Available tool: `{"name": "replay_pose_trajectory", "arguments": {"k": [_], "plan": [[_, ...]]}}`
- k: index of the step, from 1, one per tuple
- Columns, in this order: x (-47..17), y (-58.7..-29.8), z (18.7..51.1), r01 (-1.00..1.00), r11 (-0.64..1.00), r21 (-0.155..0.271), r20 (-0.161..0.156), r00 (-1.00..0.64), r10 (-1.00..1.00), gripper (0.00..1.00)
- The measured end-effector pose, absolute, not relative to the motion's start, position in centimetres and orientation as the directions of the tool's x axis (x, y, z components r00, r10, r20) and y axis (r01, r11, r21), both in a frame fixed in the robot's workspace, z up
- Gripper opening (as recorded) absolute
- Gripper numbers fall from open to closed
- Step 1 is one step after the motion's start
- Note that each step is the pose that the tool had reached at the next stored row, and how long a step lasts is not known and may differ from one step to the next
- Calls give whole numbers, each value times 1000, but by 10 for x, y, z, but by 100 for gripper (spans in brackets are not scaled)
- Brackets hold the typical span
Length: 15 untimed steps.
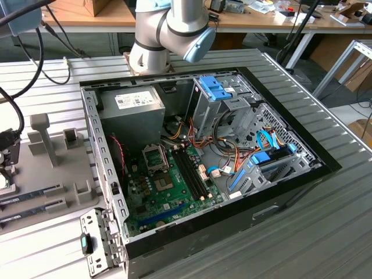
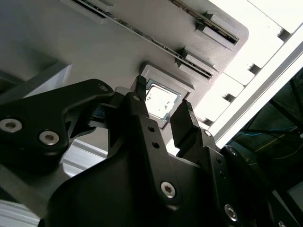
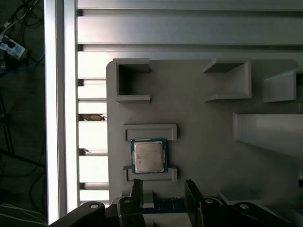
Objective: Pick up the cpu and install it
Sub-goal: 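Pick up the cpu and move it towards the insertion slot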
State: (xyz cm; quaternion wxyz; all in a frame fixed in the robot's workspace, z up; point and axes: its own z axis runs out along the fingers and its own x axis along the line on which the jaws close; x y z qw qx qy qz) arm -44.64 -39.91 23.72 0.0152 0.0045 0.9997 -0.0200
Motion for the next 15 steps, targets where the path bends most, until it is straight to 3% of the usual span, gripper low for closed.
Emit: {"name": "replay_pose_trajectory", "arguments": {"k": [15], "plan": [[-446, -399, 230, 10, 999, -40, -31, -999, 9, 48]]}}
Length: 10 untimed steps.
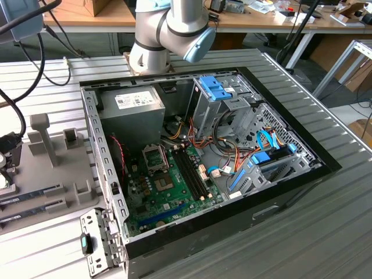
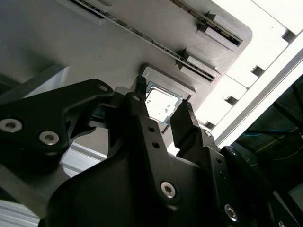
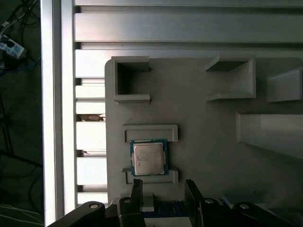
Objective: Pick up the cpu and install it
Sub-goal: 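Pick up the cpu and move it towards the insertion slot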
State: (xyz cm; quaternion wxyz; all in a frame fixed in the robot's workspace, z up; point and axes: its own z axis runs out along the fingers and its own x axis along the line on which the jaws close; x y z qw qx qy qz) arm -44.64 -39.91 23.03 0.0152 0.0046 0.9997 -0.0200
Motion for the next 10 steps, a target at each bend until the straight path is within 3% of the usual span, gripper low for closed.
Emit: {"name": "replay_pose_trajectory", "arguments": {"k": [10], "plan": [[-446, -399, 227, 10, 999, -40, -31, -999, 8, 48]]}}
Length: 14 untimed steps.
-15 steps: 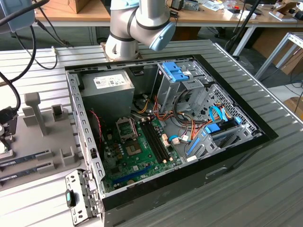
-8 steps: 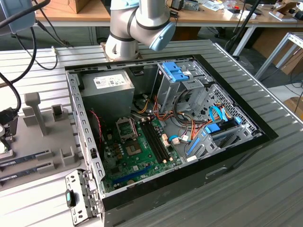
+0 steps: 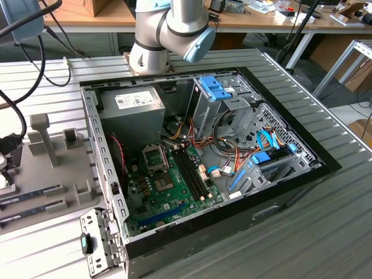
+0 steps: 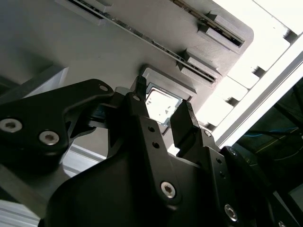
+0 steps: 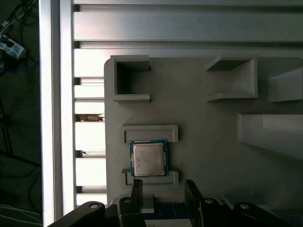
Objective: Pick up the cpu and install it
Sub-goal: 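Pick up the cpu and move it towards the insertion slot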
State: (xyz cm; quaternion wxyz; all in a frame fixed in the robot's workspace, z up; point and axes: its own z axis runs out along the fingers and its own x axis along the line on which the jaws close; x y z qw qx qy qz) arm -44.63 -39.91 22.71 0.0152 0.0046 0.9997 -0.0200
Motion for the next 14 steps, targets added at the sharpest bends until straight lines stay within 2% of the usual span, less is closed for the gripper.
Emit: {"name": "replay_pose_trajectory", "arguments": {"k": [14], "plan": [[-449, -397, 220, 10, 999, -40, -31, -999, 8, 48]]}}
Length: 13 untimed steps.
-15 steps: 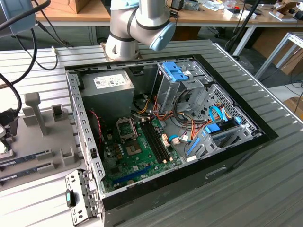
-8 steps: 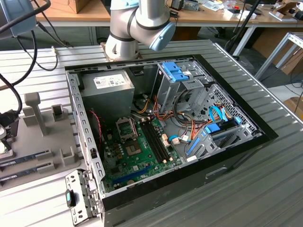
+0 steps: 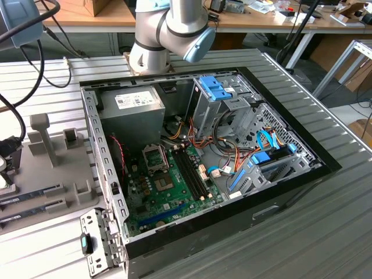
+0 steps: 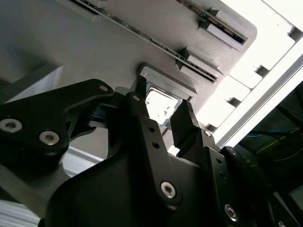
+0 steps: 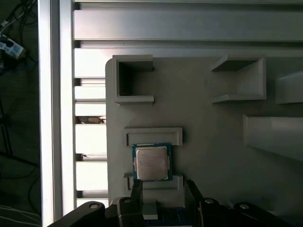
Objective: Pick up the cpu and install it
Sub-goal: 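Pick up the cpu and move it towards the insertion slot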
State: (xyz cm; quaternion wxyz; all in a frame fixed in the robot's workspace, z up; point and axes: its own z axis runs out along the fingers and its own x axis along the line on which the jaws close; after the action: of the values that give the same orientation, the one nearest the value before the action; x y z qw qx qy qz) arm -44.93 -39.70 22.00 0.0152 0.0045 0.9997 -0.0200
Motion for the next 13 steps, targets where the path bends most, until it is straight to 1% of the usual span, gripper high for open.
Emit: {"name": "replay_pose_trajectory", "arguments": {"k": [13], "plan": [[-449, -397, 215, 10, 999, -40, -31, -999, 9, 48]]}}
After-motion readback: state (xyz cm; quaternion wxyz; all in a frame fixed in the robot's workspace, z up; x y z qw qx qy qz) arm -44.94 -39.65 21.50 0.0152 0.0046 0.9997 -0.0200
